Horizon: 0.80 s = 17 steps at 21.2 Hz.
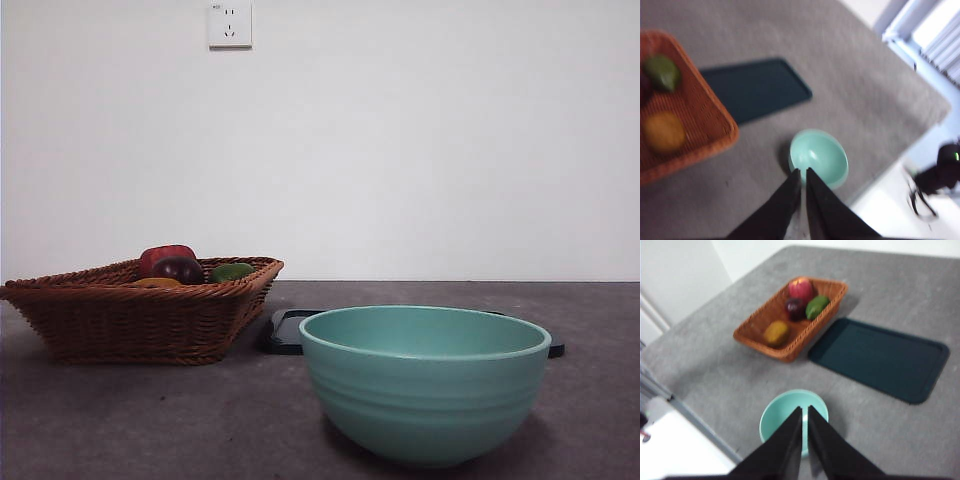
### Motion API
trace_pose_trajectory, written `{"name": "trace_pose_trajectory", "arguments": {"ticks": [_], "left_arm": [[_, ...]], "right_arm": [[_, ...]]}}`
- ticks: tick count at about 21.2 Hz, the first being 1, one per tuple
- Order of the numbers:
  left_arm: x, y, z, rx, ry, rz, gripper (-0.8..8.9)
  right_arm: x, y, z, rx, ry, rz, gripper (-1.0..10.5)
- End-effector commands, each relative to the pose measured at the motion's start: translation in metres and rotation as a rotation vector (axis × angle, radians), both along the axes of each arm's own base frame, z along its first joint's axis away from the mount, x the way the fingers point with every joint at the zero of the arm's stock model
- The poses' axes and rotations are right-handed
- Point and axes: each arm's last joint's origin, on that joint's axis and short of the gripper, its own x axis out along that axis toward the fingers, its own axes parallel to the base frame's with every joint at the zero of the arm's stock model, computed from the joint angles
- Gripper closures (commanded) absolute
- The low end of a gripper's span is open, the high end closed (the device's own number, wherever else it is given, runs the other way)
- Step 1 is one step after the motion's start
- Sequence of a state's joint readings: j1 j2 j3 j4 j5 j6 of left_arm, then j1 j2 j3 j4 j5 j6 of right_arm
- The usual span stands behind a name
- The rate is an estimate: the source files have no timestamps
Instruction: Pick up the wifruite, put it on the bowl, pick up the plate, put it on desk
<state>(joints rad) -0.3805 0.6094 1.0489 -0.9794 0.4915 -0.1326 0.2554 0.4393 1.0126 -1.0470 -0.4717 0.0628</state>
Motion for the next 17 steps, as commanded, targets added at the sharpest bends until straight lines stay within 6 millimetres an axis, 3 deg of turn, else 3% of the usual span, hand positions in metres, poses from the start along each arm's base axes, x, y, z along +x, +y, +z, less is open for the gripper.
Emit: {"name": "trace_pose_trajectory", "arguments": {"ticks": [1,9,10,14,17], "left_arm": [[-0.0022,-0.0006,0.0070,0.007,-0.051,-0.048,7.97],[-0.0022,-0.0007,0.0075,0.010,-0.064,-0.053,7.44],[-0.0022,-0.0007,0.0075,0.012,-0.066,-0.055,6.99],[-0.0022,-0.0007,0.0075,0.014,-0.069,-0.056,3.39],[-0.0016,-0.0010,0.0086,0.009,-0.081,-0.056,1.82]], "right_arm": [[-0.0020,-0.0003,0.0044,-0.014,-0.026,0.018,9.4],[-0.0014,-0.0002,0.0053,-0.013,-0.038,0.015,9.3],[-0.0014,-0.0002,0.0053,-0.013,-0.038,0.016,9.0],[-0.0013,-0.0002,0.0055,-0.011,-0.039,0.014,5.7],[-0.0010,-0.0001,0.0063,-0.006,-0.045,0.012,4.1]]}}
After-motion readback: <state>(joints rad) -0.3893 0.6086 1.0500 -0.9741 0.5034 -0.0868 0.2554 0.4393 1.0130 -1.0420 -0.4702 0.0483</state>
